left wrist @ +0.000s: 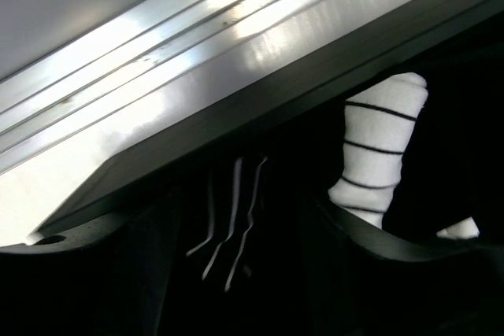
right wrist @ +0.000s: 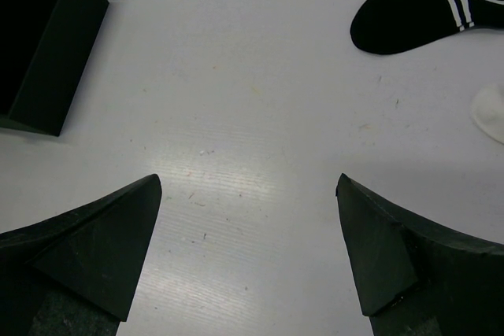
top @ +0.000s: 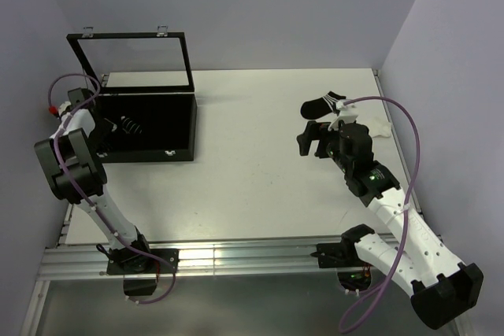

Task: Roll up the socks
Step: Place the sock in the storage box, then reset both arms

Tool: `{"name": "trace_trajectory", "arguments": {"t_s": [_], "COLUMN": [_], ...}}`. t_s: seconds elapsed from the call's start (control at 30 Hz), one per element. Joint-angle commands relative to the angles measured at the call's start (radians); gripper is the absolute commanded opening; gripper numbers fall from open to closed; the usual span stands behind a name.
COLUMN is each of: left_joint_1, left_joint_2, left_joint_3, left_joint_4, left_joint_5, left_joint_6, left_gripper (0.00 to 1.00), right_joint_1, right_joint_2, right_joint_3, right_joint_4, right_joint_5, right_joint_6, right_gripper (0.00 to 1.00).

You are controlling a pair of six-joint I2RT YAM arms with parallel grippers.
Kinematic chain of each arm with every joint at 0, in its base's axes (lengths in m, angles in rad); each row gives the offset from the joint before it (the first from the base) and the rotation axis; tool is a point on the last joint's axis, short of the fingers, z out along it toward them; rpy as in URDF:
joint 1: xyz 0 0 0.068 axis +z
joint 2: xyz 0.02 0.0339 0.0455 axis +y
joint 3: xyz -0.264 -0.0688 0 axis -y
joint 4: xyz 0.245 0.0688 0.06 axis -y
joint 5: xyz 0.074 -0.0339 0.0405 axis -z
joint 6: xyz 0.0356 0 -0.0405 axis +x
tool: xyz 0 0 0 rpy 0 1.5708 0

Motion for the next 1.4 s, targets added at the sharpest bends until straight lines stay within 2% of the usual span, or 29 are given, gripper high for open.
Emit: {"name": "trace_trajectory", "arguments": {"t_s": [0.0,0.37,0.67,0.8,0.9,1.13,1.27,1.37], "left_joint_1": [0.039,0.039,0.039,0.036,-0.011,-0.24,-0.326,-0.376], "left_joint_2": [-0.054,-0.137,-0.482,-0.62,-0.722,-0.953,-1.07,-1.166], "left_joint_3": [0.055,0.098,0.027,0.029,0.058,0.151,0.153,0.153], "left_joint_4": [-0.083,-0.135,-0.015,-0.015,-0.052,-0.167,-0.209,-0.235], "left_joint_5": [-0.007,0.016,0.108,0.152,0.084,-0.174,-0.257,-0.295], "left_joint_6": [-0.017,-0.028,-0.007,-0.011,0.033,0.156,0.182,0.193], "left_gripper": [0.67,0.67,0.75,0.78,0.81,0.94,0.99,0.99], "right_joint_1": [0.005,0.011,0.011,0.011,0.011,0.011,0.011,0.011], "right_joint_2": [-0.026,-0.049,-0.083,-0.126,-0.187,-0.343,-0.439,-0.491], "right_joint_3": [-0.004,-0.002,0.056,0.108,0.149,0.212,0.218,0.231], "right_joint_4": [0.045,0.036,-0.023,-0.07,-0.115,-0.201,-0.234,-0.273], "right_joint_5": [0.009,0.035,0.086,0.167,0.233,0.377,0.439,0.482], "right_joint_6": [-0.019,-0.019,-0.002,0.01,0.027,-0.013,-0.056,-0.096], "right_gripper": [0.99,0.98,0.95,0.95,0.96,1.0,1.0,1.0]}}
